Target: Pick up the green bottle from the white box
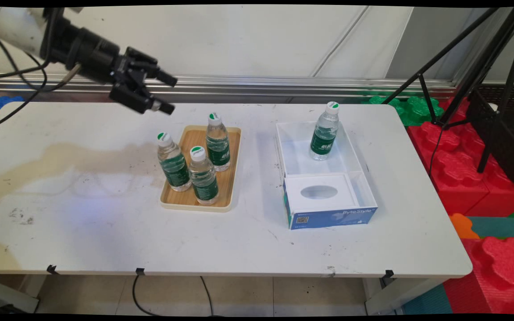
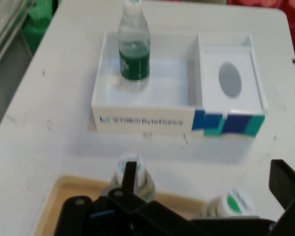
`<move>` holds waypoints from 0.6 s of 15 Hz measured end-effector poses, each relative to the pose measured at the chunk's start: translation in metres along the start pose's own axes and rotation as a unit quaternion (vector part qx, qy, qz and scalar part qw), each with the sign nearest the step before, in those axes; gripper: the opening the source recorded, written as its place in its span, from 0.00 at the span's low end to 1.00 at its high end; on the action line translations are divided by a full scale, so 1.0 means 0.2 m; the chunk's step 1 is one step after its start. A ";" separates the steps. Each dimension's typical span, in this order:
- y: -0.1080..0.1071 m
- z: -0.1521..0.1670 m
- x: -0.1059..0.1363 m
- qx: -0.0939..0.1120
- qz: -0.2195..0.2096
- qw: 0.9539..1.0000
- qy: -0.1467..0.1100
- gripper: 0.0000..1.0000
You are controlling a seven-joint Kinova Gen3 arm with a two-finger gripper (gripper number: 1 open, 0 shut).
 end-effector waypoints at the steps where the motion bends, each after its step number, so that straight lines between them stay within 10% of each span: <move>1: 0.00 0.01 0.02 0.001 0.000 1.000 0.004 1.00; 9: -0.05 0.30 0.24 0.009 0.003 1.000 0.029 1.00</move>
